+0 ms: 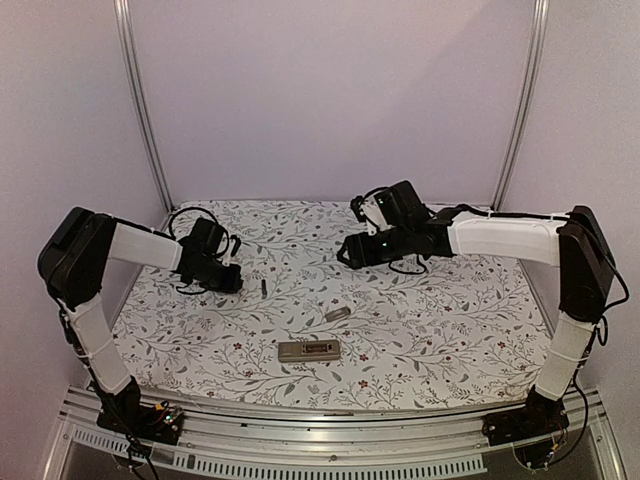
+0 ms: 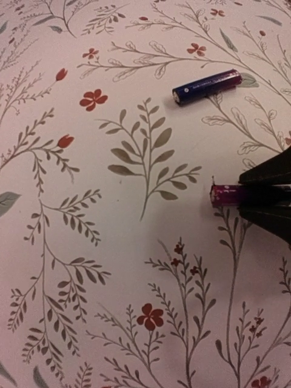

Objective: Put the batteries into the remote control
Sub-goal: Pick up the battery from the center of the board.

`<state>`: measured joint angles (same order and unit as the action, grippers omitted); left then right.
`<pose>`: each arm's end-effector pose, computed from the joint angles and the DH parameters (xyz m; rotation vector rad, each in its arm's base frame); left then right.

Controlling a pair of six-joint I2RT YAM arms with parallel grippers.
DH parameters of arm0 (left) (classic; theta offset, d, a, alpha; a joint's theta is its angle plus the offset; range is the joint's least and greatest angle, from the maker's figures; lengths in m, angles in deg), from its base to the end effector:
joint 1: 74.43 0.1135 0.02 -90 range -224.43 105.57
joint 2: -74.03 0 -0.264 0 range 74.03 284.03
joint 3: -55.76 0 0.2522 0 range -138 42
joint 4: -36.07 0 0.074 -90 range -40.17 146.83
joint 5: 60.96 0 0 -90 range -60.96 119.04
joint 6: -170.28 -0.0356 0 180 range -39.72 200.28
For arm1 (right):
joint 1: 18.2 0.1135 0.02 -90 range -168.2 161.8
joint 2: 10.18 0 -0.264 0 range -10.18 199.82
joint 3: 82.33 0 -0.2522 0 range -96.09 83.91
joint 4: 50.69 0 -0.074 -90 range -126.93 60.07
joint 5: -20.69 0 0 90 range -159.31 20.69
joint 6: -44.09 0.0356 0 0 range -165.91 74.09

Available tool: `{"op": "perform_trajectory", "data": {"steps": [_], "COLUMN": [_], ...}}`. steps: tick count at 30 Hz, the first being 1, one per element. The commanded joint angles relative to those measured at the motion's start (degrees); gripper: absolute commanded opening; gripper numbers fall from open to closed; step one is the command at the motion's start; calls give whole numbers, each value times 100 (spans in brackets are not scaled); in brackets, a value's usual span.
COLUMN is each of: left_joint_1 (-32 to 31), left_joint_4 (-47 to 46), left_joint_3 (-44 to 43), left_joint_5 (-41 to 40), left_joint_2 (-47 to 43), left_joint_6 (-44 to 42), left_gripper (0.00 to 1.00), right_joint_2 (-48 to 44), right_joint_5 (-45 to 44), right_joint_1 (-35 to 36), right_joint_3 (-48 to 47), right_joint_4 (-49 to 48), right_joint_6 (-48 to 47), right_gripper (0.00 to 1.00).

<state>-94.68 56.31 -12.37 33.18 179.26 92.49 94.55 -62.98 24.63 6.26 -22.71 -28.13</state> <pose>0.3271 -0.1234 0.1239 0.2095 2.5893 -0.3029 0.3015 0.2848 0.2385 -0.5741 2.3096 0.6569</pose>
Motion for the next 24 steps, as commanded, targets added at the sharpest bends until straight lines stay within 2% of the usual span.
{"op": "perform_trajectory", "data": {"steps": [1, 3, 4, 9, 12, 15, 17, 20, 24], "left_joint_1": [-42, -56, -64, -106, -269, -521, -710, -1098, -1405], "left_joint_4": [435, 367, 348, 171, -48, -446, -748, -1376, -2550], "left_joint_3": [297, 356, 379, 406, 341, 477, 649, 985, 1221], "left_joint_5": [305, 259, 280, 473, 1425, 2567, 3035, 3047, 2562], "left_joint_2": [-135, -211, -240, -453, -976, -1709, -2109, -2525, -2739], "left_joint_6": [108, 114, 94, -303, -1230, -2244, -3013, -3975, -4326], "left_gripper": [11, 6, 0, 0, 0, 0, 0, 0, 0], "right_joint_2": [13, -9, -13, -70, -243, -461, -562, -514, -385], "right_joint_5": [-52, -61, -66, 13, 382, 1274, 1722, 2092, 2706], "right_joint_1": [-55, -56, -58, -64, -81, -99, -103, -100, -47], "right_joint_3": [-103, -102, -102, -94, -70, -7, -20, -75, 90], "right_joint_4": [126, 133, 138, 142, 52, -299, -574, -909, -1537], "right_joint_6": [-97, -98, -104, -197, -393, -742, -779, -408, 334], "right_gripper": [67, 67, 67, 67, 67, 68, 68, 67, 65]}}
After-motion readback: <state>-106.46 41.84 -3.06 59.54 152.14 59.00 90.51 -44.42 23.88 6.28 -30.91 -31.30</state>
